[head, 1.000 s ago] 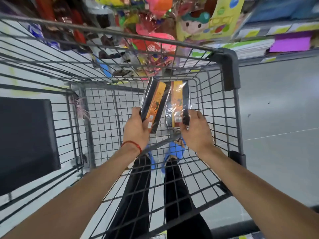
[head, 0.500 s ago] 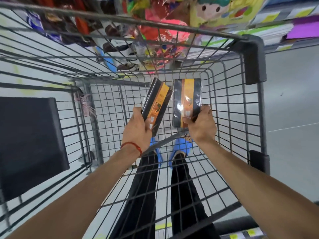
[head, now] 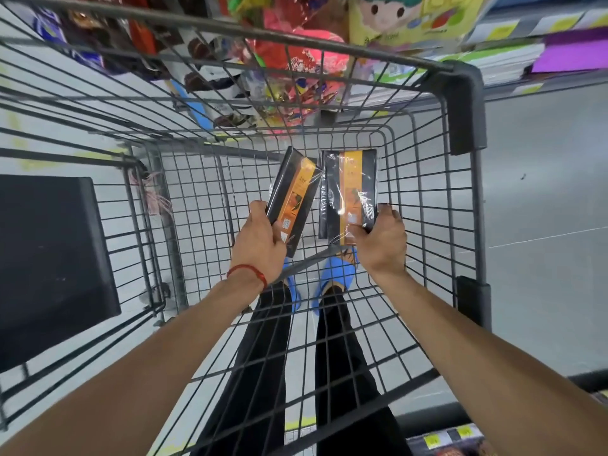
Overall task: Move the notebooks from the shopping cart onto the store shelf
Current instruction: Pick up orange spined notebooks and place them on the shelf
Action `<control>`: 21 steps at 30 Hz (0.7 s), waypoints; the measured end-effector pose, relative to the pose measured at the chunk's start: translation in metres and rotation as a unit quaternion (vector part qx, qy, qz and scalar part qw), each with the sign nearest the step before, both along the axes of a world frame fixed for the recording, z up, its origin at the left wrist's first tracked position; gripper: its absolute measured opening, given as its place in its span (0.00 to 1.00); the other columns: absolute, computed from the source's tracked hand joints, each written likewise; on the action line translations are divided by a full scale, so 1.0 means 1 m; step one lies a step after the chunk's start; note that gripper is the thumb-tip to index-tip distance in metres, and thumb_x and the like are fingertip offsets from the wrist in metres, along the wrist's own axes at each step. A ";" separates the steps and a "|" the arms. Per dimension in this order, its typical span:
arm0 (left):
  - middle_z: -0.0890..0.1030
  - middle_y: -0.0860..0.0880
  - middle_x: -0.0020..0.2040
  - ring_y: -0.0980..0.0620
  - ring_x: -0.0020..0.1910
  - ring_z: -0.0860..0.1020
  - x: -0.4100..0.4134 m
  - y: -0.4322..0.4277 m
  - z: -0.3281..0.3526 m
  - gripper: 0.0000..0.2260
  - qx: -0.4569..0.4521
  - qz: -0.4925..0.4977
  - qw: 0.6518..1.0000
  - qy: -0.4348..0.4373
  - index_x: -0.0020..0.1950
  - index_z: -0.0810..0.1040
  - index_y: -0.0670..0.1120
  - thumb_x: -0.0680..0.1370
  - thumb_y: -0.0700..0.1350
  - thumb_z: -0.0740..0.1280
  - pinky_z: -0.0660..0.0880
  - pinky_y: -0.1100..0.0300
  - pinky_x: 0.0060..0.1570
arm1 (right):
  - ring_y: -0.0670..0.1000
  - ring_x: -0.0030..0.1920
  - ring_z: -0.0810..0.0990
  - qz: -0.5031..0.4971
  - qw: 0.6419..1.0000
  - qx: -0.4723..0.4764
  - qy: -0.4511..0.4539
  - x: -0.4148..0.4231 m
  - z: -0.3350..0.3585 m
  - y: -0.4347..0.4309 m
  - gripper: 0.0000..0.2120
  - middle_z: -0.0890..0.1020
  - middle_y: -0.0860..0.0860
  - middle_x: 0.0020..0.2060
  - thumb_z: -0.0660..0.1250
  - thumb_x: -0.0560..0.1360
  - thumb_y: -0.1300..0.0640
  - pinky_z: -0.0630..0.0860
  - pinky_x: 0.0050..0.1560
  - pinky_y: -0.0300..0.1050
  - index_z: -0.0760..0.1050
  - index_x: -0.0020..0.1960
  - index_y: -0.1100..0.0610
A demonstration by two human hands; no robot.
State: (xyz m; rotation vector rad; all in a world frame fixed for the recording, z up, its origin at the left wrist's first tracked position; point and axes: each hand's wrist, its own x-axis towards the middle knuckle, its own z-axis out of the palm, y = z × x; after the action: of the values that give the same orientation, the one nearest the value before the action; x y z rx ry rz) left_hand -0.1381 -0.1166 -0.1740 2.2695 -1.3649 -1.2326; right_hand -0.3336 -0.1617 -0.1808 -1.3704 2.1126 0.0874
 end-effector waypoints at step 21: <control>0.79 0.50 0.45 0.59 0.36 0.81 -0.003 -0.008 0.196 0.08 -0.052 0.061 0.991 0.107 0.63 0.65 0.42 0.83 0.39 0.57 0.72 0.73 0.30 | 0.32 0.38 0.78 -0.140 0.951 -0.116 -0.250 -0.020 0.162 0.040 0.10 0.81 0.45 0.43 0.66 0.80 0.62 0.72 0.37 0.29 0.72 0.61 0.57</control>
State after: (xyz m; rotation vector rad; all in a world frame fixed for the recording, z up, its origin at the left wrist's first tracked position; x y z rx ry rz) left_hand -0.1414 -0.1250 0.0220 2.0501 -1.1675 -1.2885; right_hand -0.3538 -0.1216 -0.0187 -1.0567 1.8900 -0.5796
